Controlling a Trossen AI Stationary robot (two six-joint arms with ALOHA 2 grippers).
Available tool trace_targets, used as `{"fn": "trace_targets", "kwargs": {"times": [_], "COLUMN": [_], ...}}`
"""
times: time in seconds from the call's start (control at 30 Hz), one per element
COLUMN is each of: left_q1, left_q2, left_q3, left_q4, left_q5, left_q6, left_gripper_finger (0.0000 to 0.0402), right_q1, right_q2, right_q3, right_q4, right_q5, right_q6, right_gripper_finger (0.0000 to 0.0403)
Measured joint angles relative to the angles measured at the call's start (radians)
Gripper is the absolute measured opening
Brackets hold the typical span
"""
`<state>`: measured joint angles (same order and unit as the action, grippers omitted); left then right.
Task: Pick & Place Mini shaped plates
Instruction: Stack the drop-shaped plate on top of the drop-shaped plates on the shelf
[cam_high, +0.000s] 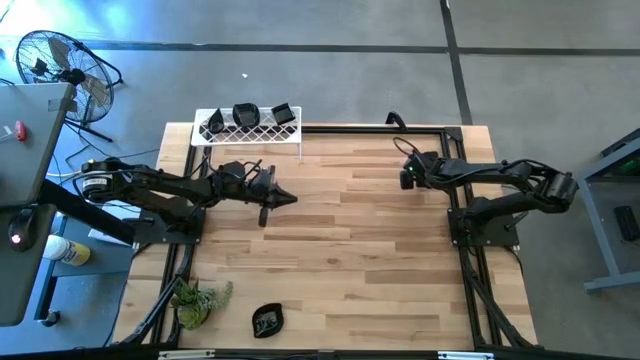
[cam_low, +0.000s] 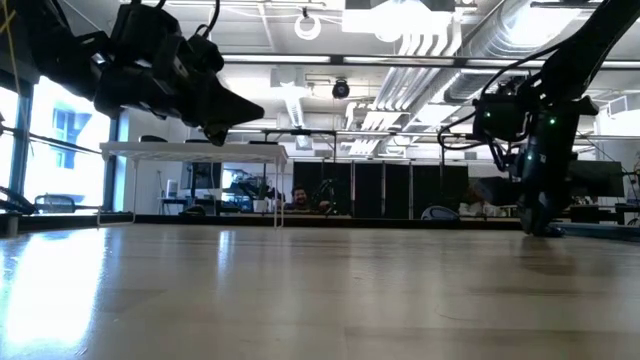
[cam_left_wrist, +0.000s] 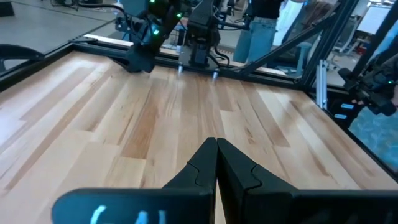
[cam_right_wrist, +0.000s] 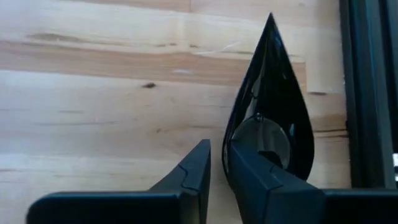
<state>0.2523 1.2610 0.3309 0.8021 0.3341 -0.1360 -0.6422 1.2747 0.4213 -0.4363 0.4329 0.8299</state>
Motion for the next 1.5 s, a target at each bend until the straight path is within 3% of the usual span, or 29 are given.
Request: {"fn": "trace_targets", "kwargs": {"times": [0.3, 0.57, 0.9, 1.03, 1.17, 1.3, 1.5], "left_q1": [0.0, 0.001, 0.001, 0.001, 0.002, 0.002, 0.002], "left_q2": [0.0, 0.0, 0.0, 0.0, 0.0, 0.0, 0.0], "left_q3": [0.0, 0.0, 0.001, 0.001, 0.001, 0.001, 0.001], "left_q4": [-0.003, -0.033, -0.056, -0.075, -0.073, -0.083, -0.101], "left_q5": [-0.001, -0.004, -0.053, -0.105, -0.133, -0.161, -0.17], "left_q6": [-0.026, -0.025, -0.018, -0.018, -0.018, -0.018, -0.018], "left_gripper_finger": [0.0, 0.0, 0.0, 0.0, 0.0, 0.0, 0.0], "right_q1": [0.001, 0.041, 0.296, 0.445, 0.565, 0.631, 0.646], "right_q2": [0.0, -0.021, -0.072, -0.056, 0.026, 0.191, 0.472], "right_q3": [0.001, 0.043, 0.173, 0.208, 0.233, 0.288, 0.482], "right_q4": [-0.019, -0.034, -0.024, 0.088, 0.269, 0.416, 0.459], "right_q5": [-0.025, -0.115, -0.093, -0.046, -0.034, -0.025, -0.015], "right_q6": [-0.004, -0.002, 0.103, 0.18, 0.217, 0.221, 0.146], "right_gripper_finger": [0.0005, 0.0007, 0.0002, 0.0003, 0.0004, 0.0004, 0.0004]}}
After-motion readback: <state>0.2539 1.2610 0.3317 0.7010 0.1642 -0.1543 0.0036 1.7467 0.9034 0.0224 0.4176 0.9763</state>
